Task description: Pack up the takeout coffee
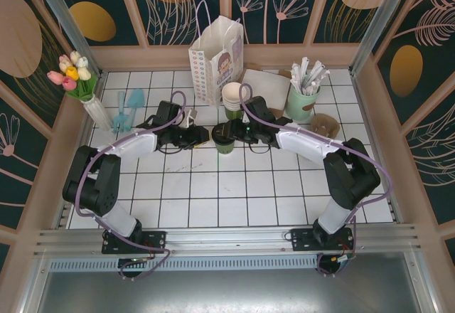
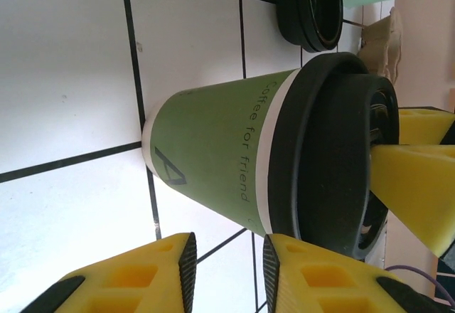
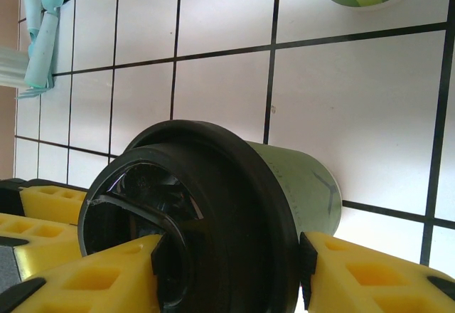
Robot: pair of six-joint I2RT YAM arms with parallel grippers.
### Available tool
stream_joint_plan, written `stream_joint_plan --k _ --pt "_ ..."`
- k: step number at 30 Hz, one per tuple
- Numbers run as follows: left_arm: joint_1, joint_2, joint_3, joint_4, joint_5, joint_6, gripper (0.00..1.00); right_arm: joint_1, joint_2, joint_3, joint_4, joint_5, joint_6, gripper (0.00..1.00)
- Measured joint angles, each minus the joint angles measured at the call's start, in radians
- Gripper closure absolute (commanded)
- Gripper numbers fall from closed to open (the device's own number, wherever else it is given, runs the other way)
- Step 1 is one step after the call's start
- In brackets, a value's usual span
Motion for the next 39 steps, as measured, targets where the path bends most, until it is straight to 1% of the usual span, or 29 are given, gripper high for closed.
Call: stream_joint_plan --k 25,33,39 --pt "0.004 0.002 -0.008 0.044 0.024 -0.034 0.65 0.002 0.009 0.005 0.006 0.004 0.000 0.49" --pt "0.006 0.002 -0.010 0.075 0.050 -0.034 0.62 0.005 0.017 0.016 0.005 0.007 -0.001 0.49" --pt "0.006 0.001 -0.012 0.080 0.052 -0.033 0.64 0.010 0.028 0.038 -0.016 0.011 -0.001 0.49"
